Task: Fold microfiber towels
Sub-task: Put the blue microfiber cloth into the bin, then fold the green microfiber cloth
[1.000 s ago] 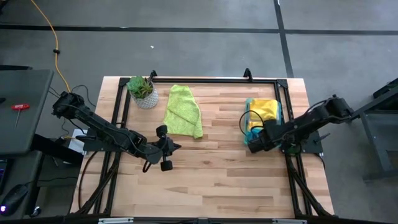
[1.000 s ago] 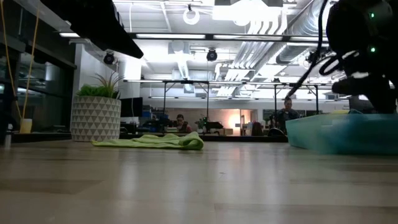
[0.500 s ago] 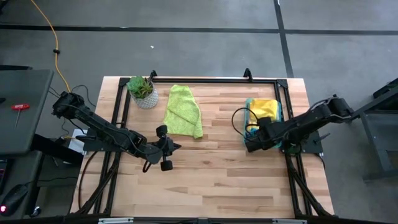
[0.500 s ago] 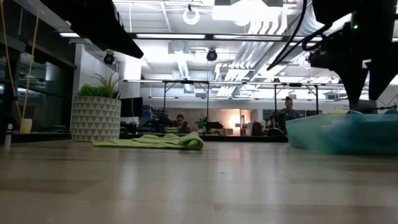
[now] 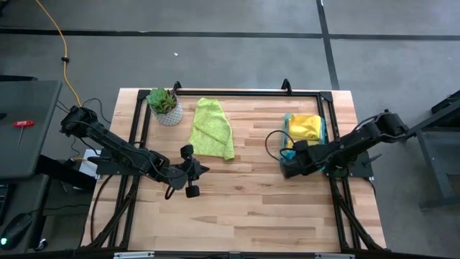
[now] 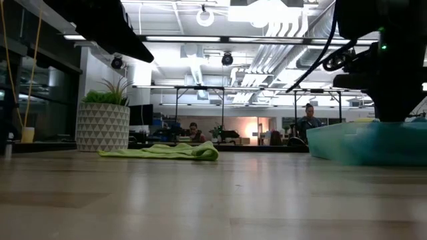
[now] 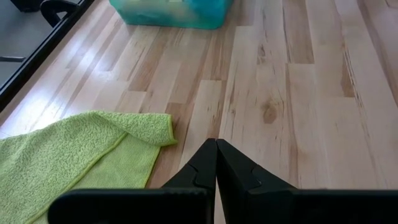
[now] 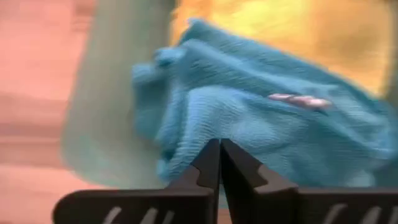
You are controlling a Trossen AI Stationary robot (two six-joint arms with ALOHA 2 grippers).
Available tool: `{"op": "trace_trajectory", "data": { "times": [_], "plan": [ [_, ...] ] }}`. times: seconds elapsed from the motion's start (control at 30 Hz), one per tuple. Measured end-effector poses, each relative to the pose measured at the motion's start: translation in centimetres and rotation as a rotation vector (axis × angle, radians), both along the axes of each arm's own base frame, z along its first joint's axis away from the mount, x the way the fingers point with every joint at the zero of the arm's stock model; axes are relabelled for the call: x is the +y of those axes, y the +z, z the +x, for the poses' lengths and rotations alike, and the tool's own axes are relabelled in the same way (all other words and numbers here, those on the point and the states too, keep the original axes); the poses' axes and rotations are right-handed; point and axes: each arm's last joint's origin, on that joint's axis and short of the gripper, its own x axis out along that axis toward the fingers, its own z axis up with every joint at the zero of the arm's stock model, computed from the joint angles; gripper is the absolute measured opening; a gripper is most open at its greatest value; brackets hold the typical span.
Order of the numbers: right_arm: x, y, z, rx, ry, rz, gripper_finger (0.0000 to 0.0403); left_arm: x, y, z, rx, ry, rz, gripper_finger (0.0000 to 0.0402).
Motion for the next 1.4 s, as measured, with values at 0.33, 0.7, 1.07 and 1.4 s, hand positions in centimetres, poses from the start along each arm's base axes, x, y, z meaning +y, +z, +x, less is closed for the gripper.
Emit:
{"op": "trace_trajectory", "data": {
  "times": [0.33,0.7,1.07,1.4],
  "plan": [
    [0.2,0.3,1.3,-0.087,0.17,-0.051,0.002,0.0,0.0,0.0,0.0,0.0,0.0,0.0],
    [2.1,2.8,2.1,-0.154,0.406,-0.248,0.0018,0.0,0.0,0.0,0.0,0.001,0.001,0.0],
    [7.2,3.0,5.9,-0.515,0.884,-0.592,0.0018,0.0,0.0,0.0,-0.001,-0.008,0.014,0.0],
    [6.4,-1.6,10.0,-0.322,1.213,-0.675,0.0018,-0.2,0.8,0.6,-0.061,-0.064,0.058,0.0]
  ]
}}
